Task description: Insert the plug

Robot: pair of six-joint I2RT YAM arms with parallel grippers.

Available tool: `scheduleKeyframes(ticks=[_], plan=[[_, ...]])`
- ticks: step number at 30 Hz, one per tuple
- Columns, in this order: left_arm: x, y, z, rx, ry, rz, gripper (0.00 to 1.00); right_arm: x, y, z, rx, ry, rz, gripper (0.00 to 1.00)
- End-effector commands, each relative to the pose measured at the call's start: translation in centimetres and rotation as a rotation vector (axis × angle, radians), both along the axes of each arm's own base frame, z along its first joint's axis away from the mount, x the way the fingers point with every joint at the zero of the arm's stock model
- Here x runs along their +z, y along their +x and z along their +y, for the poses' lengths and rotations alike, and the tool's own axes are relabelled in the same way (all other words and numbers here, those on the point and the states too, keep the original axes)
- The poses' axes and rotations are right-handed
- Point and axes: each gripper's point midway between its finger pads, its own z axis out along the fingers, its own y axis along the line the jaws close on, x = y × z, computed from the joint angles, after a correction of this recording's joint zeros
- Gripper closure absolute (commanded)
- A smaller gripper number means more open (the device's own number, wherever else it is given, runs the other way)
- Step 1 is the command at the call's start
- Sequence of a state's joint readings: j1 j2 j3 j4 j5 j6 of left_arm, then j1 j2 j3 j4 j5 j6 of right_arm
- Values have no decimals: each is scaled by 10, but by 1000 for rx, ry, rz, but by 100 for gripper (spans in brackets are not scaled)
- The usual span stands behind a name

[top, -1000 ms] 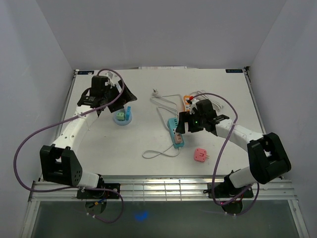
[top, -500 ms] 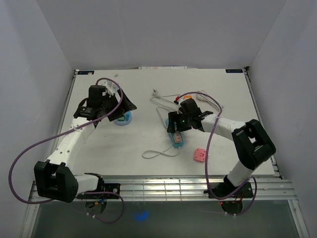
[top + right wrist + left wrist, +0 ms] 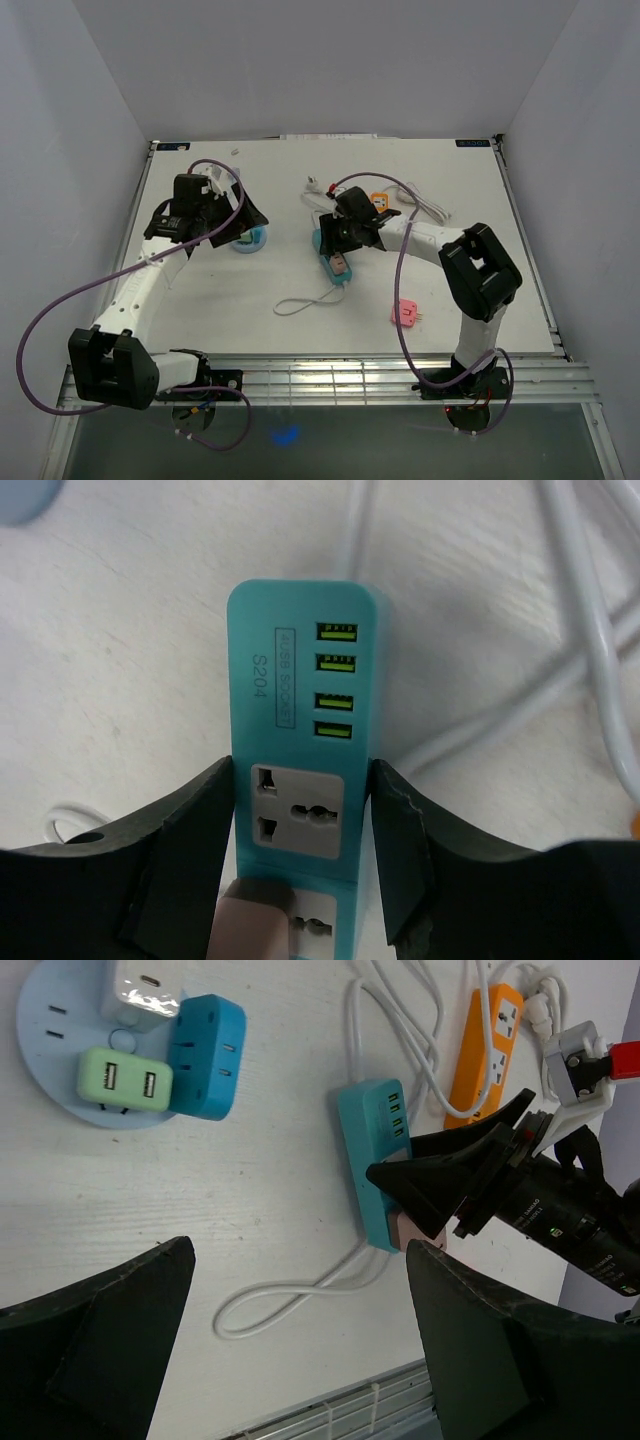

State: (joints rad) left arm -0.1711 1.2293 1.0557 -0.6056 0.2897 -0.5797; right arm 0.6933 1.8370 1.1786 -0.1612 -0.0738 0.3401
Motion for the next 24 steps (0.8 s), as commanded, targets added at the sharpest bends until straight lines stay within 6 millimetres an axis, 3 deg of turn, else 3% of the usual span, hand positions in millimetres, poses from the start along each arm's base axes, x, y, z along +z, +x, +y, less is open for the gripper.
scheduleKeyframes(ticks=[1,4,5,6,8,10,12,14,18,19,20,21,24], plan=[[12,5,19,35,13,-28,2,-3,-3,60,79,79,16,66],[13,5,32,57,9,-42,2,-8,-9,102,147,130,40,66],[13,6,38,71,11,-37,2,12,0,124,167,175,7,65],[14,5,40,70,18,-38,2,-2,-2,132,178,158,42,65],[14,5,44,80,22,-37,2,15,4,154,205,199,26,65],[16,5,43,74,16,-41,2,14,6,157,208,202,29,65],[19,4,42,68,11,-50,2,26,11,157,197,206,-6,61],[24,4,42,70,11,-64,2,33,15,153,199,202,-27,46],[31,6,38,46,0,-82,2,62,23,134,172,203,-83,34],[35,6,35,26,-13,-93,2,68,29,126,157,203,-95,32],[39,6,25,-20,-44,-106,2,98,35,106,135,224,-143,26],[39,6,25,-21,-44,-107,2,93,33,104,135,217,-134,26],[38,8,8,-57,-31,-112,2,122,50,67,77,216,-194,20]])
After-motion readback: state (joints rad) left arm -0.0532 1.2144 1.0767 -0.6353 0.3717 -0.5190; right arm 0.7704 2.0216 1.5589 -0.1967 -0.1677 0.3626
